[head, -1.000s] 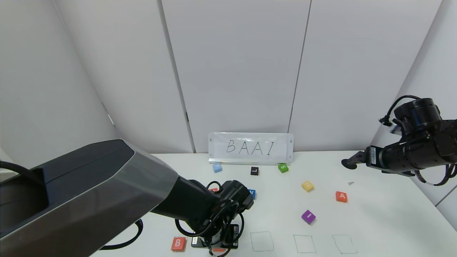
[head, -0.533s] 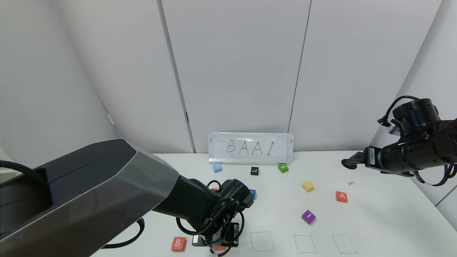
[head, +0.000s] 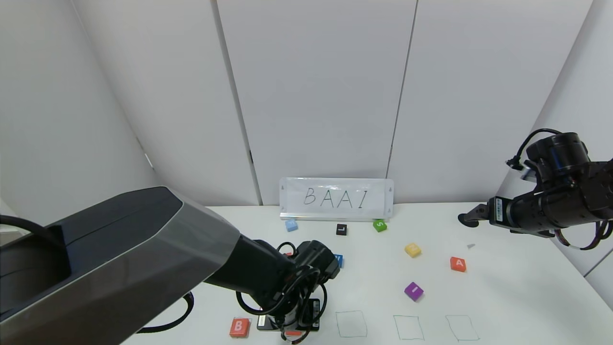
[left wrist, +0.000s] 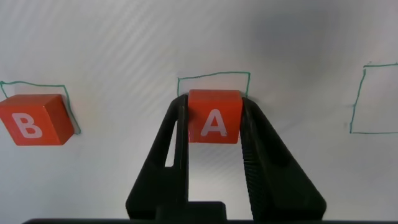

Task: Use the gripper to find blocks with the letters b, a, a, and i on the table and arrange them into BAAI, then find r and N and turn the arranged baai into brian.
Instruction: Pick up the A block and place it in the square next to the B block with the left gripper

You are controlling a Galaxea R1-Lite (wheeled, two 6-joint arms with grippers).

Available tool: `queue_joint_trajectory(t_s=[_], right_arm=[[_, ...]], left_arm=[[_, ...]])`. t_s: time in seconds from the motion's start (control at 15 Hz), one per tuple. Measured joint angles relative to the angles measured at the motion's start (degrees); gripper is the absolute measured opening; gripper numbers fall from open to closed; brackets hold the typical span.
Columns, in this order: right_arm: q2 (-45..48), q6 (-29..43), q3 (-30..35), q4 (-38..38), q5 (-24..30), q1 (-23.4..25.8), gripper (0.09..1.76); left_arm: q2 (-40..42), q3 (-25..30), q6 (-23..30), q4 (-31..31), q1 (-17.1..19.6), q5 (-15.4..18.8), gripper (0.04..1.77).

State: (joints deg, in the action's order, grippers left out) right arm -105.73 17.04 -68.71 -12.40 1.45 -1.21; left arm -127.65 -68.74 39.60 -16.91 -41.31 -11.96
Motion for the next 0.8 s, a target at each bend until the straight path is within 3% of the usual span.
queue_joint_trajectory(t_s=[0.2,0.4,0.8], right_arm=[[0.00,0.00,-0.01,0.02,0.00,0.00,1.71],[0.00,0.02,-0.01,0.00,0.02,0.02,1.71],[0.09,0.00,-0.01,0.00,0.02,0.05,1.71]], left_arm=[[-0.02,0.02,-0.02,-0.13,0.02,0.02,0.96],[-0.02,0.02,-0.05,-0.11,0.02,-0.05,1.20],[0.41,0.09,-0.22,-0.20,0.00,-0.07,1.48]])
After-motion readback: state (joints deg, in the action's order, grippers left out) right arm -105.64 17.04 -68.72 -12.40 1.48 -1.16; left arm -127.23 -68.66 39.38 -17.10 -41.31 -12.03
